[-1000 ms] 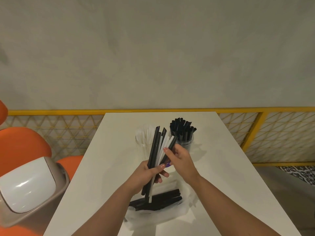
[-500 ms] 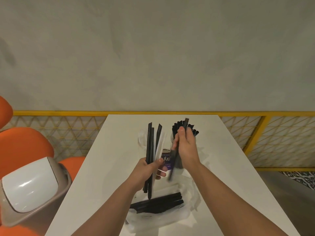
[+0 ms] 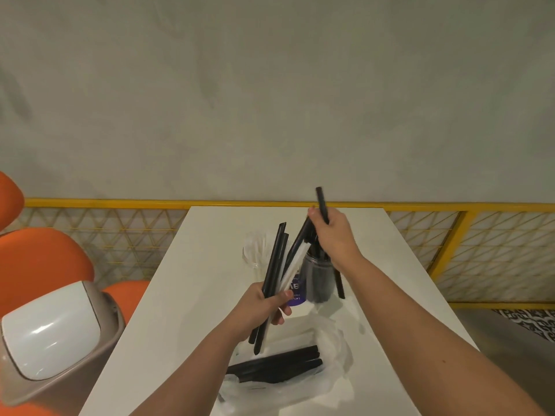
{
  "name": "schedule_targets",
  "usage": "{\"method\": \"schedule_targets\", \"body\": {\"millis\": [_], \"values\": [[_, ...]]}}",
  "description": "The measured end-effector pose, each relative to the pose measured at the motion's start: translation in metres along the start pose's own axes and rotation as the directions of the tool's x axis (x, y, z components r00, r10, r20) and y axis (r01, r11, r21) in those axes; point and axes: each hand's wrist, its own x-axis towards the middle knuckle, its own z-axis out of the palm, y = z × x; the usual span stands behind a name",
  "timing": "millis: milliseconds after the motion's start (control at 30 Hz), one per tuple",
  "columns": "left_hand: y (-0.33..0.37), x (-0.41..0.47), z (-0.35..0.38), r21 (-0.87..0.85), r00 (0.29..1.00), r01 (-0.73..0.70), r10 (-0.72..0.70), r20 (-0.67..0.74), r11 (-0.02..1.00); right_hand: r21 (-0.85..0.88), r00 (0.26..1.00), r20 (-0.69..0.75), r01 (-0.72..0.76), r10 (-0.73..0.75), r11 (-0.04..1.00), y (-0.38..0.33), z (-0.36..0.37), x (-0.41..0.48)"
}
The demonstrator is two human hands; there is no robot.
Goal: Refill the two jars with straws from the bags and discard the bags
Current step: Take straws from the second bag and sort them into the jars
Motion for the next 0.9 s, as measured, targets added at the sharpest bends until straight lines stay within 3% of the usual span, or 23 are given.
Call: {"method": "schedule_targets", "body": {"millis": [133, 267, 400, 567, 667, 767, 900], "values": [[-0.002, 0.001, -0.007, 0.002, 0.999, -0.003, 0.003, -0.037, 1.0, 0.295, 0.979, -0.202, 0.074, -0.013, 0.953, -0.023, -0.024, 0.02], [-0.003, 0.006, -0.011, -0.068, 0.996, 0.008, -0.014, -0.092, 0.998, 0.502, 0.962, -0.265, 0.199, -0.07, 0.842, -0.043, -0.045, 0.031], [-0.004, 0.01, -0.012, -0.095, 0.991, 0.009, -0.021, -0.129, 0.995, 0.314, 0.92, -0.31, 0.337, -0.239, 0.888, -0.043, -0.05, 0.039], [-0.002, 0.009, -0.011, -0.09, 0.99, 0.004, -0.017, -0.139, 0.996, 0.17, 0.909, -0.199, 0.399, -0.365, 0.901, -0.032, -0.037, 0.041], [0.001, 0.008, -0.013, -0.085, 0.989, -0.003, -0.009, -0.151, 0.996, 0.167, 0.908, -0.185, 0.406, -0.376, 0.899, -0.024, -0.029, 0.043], [0.002, 0.01, -0.016, -0.085, 0.986, -0.005, -0.009, -0.167, 0.996, 0.19, 0.902, -0.262, 0.396, -0.342, 0.898, -0.009, -0.021, 0.045], [-0.001, 0.011, -0.016, -0.072, 0.984, 0.007, -0.02, -0.177, 0.997, 0.094, 0.919, -0.273, 0.321, -0.286, 0.942, 0.025, -0.012, 0.039]]}}
